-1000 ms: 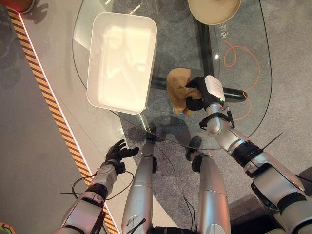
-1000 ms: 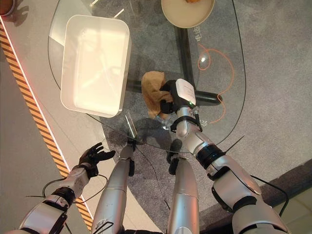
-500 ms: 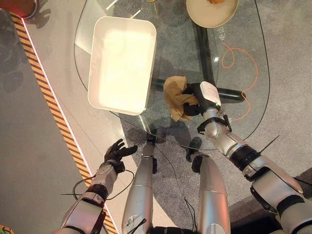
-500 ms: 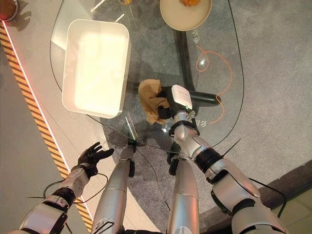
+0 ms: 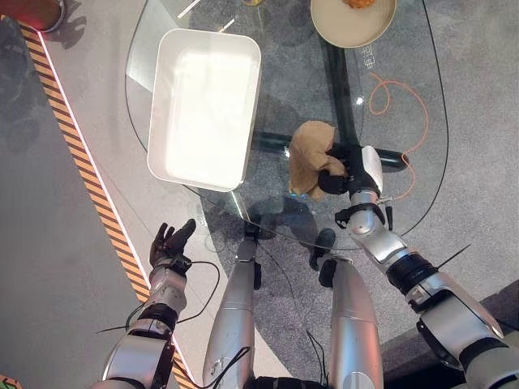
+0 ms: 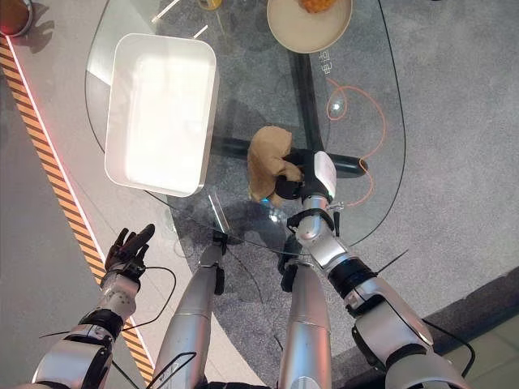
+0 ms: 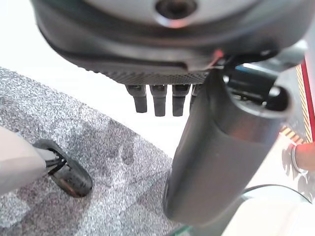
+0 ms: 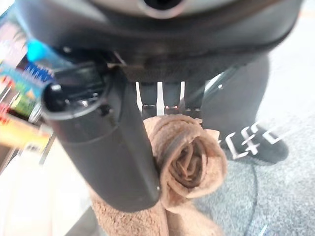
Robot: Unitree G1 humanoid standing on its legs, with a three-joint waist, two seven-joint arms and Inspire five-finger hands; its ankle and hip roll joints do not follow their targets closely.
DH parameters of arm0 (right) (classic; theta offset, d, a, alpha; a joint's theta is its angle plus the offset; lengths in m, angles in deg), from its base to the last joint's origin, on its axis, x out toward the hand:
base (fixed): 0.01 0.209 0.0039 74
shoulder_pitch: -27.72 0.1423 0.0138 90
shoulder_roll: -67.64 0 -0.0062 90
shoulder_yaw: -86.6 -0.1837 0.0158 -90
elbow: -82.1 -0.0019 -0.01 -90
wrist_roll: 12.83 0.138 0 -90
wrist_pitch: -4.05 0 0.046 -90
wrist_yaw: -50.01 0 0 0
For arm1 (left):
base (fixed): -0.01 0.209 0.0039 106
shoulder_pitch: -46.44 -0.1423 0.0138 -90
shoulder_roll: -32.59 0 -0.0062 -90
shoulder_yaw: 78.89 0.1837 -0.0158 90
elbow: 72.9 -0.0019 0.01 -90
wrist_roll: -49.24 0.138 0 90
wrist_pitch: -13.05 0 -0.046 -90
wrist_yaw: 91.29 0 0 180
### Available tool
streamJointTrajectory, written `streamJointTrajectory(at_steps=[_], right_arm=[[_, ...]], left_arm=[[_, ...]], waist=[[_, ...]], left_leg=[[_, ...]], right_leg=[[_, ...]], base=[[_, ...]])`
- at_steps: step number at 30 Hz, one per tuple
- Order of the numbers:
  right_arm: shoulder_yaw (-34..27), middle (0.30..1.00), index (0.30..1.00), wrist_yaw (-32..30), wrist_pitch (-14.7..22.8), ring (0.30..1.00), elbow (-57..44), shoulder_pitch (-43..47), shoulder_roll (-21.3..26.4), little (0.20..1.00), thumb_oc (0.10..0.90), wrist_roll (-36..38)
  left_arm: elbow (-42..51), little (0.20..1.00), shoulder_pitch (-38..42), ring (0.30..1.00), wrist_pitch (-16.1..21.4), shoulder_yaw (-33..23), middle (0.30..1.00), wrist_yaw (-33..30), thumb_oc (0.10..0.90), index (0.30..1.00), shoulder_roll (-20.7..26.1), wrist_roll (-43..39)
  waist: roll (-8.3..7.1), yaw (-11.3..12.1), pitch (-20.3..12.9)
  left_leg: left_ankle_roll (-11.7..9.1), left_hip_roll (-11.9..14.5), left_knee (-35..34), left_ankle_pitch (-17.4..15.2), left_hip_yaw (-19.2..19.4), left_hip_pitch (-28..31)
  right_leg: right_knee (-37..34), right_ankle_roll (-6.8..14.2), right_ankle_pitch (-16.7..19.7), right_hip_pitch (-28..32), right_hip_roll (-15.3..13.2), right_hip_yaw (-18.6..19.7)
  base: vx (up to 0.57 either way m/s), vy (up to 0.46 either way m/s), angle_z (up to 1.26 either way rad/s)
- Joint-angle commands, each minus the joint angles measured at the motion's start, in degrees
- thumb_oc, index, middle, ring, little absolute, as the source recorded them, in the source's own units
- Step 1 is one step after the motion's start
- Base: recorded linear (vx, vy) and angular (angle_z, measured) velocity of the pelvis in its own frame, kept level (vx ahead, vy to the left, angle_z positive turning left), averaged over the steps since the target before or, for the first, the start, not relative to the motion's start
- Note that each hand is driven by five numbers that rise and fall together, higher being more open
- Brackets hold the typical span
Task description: Wipe the table with a cloth and put it in the basket.
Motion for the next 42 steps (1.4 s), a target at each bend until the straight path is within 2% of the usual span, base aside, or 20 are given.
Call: streamJointTrajectory(at_steps=[1,8,11,14,22,30,38,42], right_arm=[[-3.30,0.300,0.300,-4.64,6.34,0.300,-8.19,1.41,1.91,0.200,0.100,-0.01],[-5.79,0.300,0.300,-4.48,8.96,0.300,-10.34,-0.34,3.08,0.200,0.100,0.93],[-7.49,0.300,0.300,-3.95,10.23,0.300,-13.13,-0.80,3.19,0.200,0.100,2.23],[-9.03,0.300,0.300,-4.08,11.17,0.300,-15.63,-1.83,3.04,0.200,0.100,3.42],[-11.93,0.300,0.300,-6.08,13.48,0.300,-19.12,-4.53,2.33,0.200,0.100,2.34],[-12.73,0.300,0.300,-6.47,12.93,0.300,-21.60,-4.92,2.47,0.200,0.100,3.47],[-13.50,0.300,0.300,-5.57,12.48,0.300,-24.27,-4.98,2.05,0.200,0.100,2.79],[-14.61,0.300,0.300,-4.53,12.79,0.300,-26.82,-5.79,1.45,0.200,0.100,1.23]], left_arm=[[0.81,0.900,-2.97,0.900,5.08,-3.46,0.900,-2.09,0.800,0.900,2.02,-2.15],[0.95,0.900,-3.51,0.900,6.28,-5.28,0.900,-2.41,0.800,0.900,2.67,-3.24],[1.12,0.900,-3.97,0.900,8.75,-6.12,0.900,-3.69,0.800,0.900,2.68,-3.01],[2.81,0.900,-4.56,0.900,13.11,-7.13,0.900,-7.99,0.800,0.900,2.82,-0.63],[6.23,0.900,-4.60,0.900,20.41,-10.18,0.900,-22.02,0.800,0.900,4.00,6.93],[7.82,0.900,-2.81,0.900,24.68,-12.71,0.900,-31.20,0.800,0.900,6.01,13.45],[14.42,0.900,-2.35,0.900,29.47,-11.57,0.900,-28.98,0.800,0.900,5.48,15.73],[20.22,0.900,-1.86,0.900,30.62,-10.96,0.900,-24.74,0.800,0.900,5.44,15.17]], waist=[[-1.13,-1.04,-1.32],[-1.23,-1.51,-1.32],[-1.25,-1.64,-1.32],[-1.29,-1.69,-1.32],[-1.58,-1.65,-1.32],[-1.93,-1.60,-1.32],[-1.70,-1.49,-1.32],[-1.55,-1.54,-1.32]], left_leg=[[4.24,-3.37,8.05,-8.56,4.92,0.38],[4.28,-3.44,8.17,-8.72,4.95,0.68],[4.27,-3.49,7.81,-8.60,5.04,0.82],[4.24,-3.49,7.50,-8.52,5.03,0.93],[4.14,-3.55,6.81,-8.36,4.68,1.51],[3.83,-3.29,6.08,-7.88,4.51,2.22],[3.72,-3.25,5.39,-7.60,4.71,2.75],[3.70,-3.29,5.31,-7.75,4.86,2.69]], right_leg=[[-8.45,2.48,5.84,0.93,3.47,2.37],[-8.60,2.36,5.65,1.44,3.41,2.55],[-8.90,2.45,5.70,1.59,3.30,2.51],[-9.12,2.57,5.70,1.70,3.26,2.61],[-8.99,2.68,5.36,2.19,3.47,2.73],[-9.30,2.53,5.15,3.20,3.37,2.60],[-9.59,2.47,5.03,3.93,3.22,2.56],[-9.73,2.67,5.10,3.89,3.10,2.63]], base=[[0.00,0.000,0.00],[0.00,0.000,0.00],[0.00,0.000,0.00],[0.00,0.000,0.00],[0.00,0.000,0.00],[0.00,0.000,0.00],[0.00,0.000,0.00],[0.00,0.000,0.00]])
